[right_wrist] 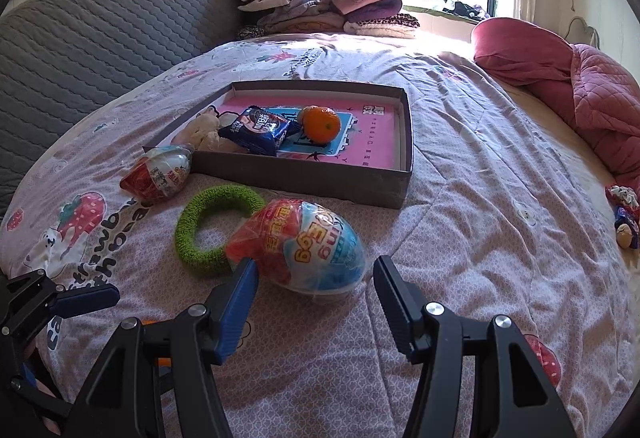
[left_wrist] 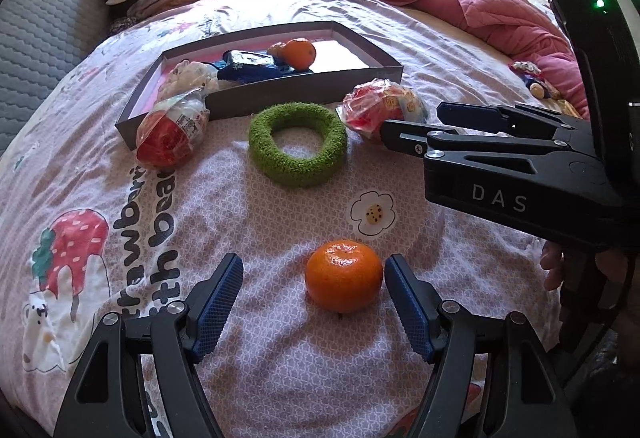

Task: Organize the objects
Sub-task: 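Move the left tool to a tangerine on the bed while the right tool approaches the clear candy bag, then close the left tool on the tangerine while the right tool closes on the clear candy bag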

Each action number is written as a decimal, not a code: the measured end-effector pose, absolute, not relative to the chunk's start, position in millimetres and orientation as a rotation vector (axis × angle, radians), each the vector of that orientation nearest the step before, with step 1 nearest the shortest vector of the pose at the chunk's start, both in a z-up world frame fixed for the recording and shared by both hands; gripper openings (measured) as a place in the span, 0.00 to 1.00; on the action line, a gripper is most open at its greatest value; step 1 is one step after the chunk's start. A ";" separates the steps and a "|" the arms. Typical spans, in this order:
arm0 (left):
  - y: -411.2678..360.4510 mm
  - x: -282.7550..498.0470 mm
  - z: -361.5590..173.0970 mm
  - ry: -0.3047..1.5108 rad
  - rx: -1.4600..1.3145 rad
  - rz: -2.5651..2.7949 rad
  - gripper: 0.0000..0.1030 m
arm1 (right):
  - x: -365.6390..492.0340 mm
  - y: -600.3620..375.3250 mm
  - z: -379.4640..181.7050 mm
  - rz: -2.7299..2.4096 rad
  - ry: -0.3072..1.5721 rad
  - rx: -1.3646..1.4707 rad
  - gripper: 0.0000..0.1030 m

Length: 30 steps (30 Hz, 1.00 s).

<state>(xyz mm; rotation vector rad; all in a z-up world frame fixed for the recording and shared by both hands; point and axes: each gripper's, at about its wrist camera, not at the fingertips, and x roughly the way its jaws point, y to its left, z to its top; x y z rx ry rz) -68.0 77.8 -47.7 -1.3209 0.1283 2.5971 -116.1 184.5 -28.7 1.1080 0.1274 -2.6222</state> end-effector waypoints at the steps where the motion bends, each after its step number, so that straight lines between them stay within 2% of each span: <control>1: 77.3 -69.0 -48.5 0.125 -1.322 2.598 0.72 | -118.0 183.7 -29.8 -2.623 0.138 1.111 0.57; 19: 78.7 -88.5 -57.3 0.101 -1.324 2.610 0.72 | -155.0 175.5 -38.5 -2.592 0.187 1.086 0.58; 30: 78.5 -96.1 -64.2 0.082 -1.311 2.603 0.71 | -171.3 188.7 -45.8 -2.535 0.033 1.115 0.58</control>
